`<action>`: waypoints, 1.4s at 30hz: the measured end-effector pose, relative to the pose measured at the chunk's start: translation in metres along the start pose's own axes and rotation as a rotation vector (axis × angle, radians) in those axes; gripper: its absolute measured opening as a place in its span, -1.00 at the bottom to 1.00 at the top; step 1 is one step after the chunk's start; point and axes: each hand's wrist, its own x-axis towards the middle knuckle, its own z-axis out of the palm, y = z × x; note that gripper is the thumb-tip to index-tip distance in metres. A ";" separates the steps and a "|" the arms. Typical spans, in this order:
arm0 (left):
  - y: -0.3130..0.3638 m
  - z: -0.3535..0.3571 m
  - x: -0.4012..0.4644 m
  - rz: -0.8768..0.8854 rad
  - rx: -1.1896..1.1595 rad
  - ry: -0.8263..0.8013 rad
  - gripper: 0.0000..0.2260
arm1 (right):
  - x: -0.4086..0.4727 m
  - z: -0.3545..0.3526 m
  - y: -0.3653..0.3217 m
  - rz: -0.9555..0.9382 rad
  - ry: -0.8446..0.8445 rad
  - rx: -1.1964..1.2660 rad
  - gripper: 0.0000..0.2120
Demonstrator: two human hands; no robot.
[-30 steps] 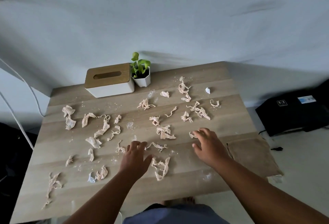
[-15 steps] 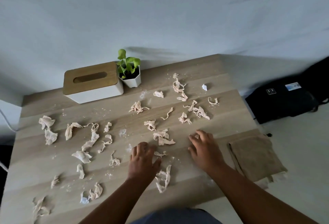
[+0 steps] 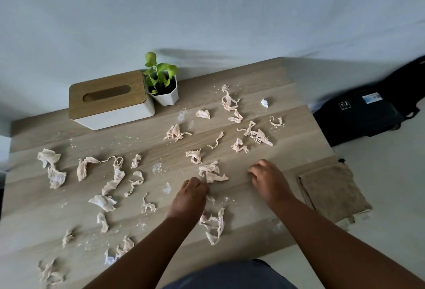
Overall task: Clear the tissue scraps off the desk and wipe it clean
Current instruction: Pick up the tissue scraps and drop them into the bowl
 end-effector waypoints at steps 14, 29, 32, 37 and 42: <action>-0.001 -0.014 0.001 0.039 -0.080 0.006 -0.93 | -0.016 -0.005 -0.005 -0.028 0.052 0.174 -0.85; 0.004 -0.023 -0.007 -0.130 -0.040 -0.039 -0.78 | -0.037 -0.014 -0.006 -0.037 -0.028 0.138 -0.82; 0.007 -0.024 -0.013 -0.177 -0.055 -0.045 -0.77 | -0.042 -0.014 -0.004 -0.059 -0.021 0.141 -0.81; 0.018 -0.026 -0.023 -0.247 -0.099 -0.026 -0.83 | -0.048 -0.016 -0.003 -0.114 -0.045 0.158 -0.87; 0.027 -0.025 -0.025 -0.294 -0.089 -0.015 -0.81 | -0.053 -0.018 -0.005 -0.229 -0.098 0.155 -0.89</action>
